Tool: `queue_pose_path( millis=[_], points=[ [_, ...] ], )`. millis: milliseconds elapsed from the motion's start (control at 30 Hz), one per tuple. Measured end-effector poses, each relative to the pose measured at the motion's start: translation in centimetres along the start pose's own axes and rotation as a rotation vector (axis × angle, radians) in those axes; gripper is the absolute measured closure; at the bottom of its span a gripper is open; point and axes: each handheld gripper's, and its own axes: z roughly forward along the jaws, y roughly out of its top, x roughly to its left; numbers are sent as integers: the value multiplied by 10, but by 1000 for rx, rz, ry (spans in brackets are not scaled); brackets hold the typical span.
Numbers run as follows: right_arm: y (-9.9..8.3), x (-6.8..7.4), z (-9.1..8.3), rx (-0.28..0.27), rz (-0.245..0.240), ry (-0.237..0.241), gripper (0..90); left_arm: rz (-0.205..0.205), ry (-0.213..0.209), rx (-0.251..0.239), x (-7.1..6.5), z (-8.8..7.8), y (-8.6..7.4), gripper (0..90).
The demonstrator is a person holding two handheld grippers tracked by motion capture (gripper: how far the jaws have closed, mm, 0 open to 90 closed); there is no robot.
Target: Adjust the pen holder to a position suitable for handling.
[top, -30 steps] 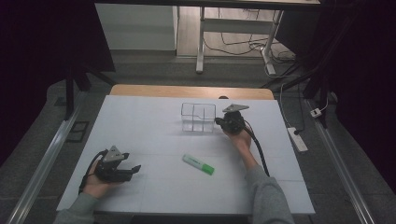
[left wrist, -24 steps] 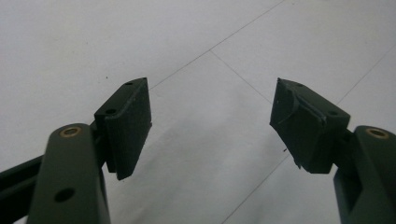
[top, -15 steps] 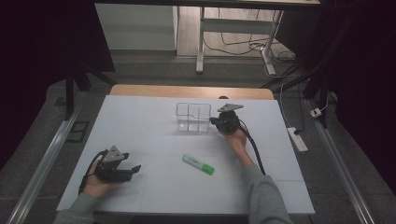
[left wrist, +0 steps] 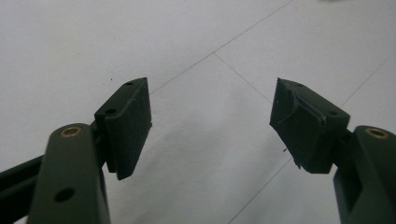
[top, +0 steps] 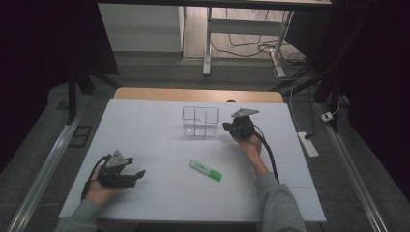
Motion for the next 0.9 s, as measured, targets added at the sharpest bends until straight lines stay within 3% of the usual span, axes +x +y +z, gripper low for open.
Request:
queue_pose_path(
  millis=[200,333,600,900],
  points=[
    [-5,5,-20,10,-34,-7,891,2,-2,-2,0,1,0,291],
    [-9,7,-32,8,-32,-4,862,0,-2,-5,1,1,1,291],
    [-14,14,-52,18,5,14,573,-5,-2,-12,3,2,1,293],
    [-23,22,-70,39,-10,27,457,-24,-15,-26,4,3,3,290]
  ],
)
